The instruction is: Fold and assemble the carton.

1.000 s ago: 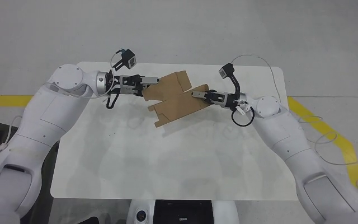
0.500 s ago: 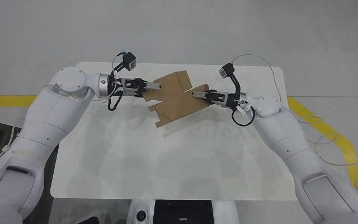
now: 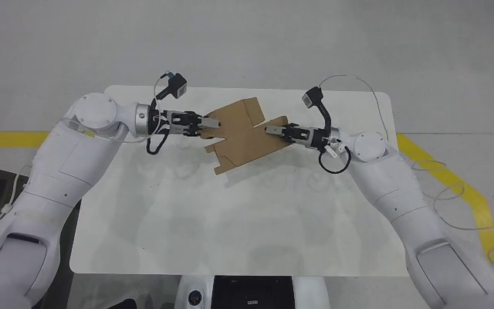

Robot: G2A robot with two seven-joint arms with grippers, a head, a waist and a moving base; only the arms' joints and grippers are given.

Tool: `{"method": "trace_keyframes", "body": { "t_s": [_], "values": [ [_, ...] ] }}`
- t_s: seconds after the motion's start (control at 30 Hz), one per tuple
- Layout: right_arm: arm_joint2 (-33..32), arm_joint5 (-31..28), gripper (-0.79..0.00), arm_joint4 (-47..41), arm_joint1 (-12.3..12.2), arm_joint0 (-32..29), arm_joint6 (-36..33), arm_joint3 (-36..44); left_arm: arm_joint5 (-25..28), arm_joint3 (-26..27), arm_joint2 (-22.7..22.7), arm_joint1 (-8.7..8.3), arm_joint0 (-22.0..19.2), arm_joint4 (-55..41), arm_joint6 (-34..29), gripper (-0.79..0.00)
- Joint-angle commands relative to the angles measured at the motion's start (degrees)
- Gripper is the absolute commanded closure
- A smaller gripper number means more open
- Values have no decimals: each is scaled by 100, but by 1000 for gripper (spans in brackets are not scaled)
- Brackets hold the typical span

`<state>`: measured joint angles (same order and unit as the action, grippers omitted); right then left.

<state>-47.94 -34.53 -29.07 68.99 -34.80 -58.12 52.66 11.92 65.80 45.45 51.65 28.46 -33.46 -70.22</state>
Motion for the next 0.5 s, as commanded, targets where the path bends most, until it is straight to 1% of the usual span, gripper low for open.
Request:
{"method": "trace_keyframes", "body": {
  "t_s": [0.0, 0.17, 0.3, 0.47],
  "values": [
    [-16, 6, 0, 30, 6, -6, 0, 4, -31, 30, 13, 7, 21, 58, 9, -203],
    [-66, 7, 0, 78, 21, -25, -6, 9, -43, 61, 48, 31, 66, 169, 32, -114],
    [-100, -5, 0, 128, 30, -43, -24, 18, -72, 32, 74, 55, 89, 210, 30, 0],
    [-139, 0, 0, 201, 41, -72, -26, 61, -105, -28, 108, 89, 112, 188, -9, 0]
  ]
}}
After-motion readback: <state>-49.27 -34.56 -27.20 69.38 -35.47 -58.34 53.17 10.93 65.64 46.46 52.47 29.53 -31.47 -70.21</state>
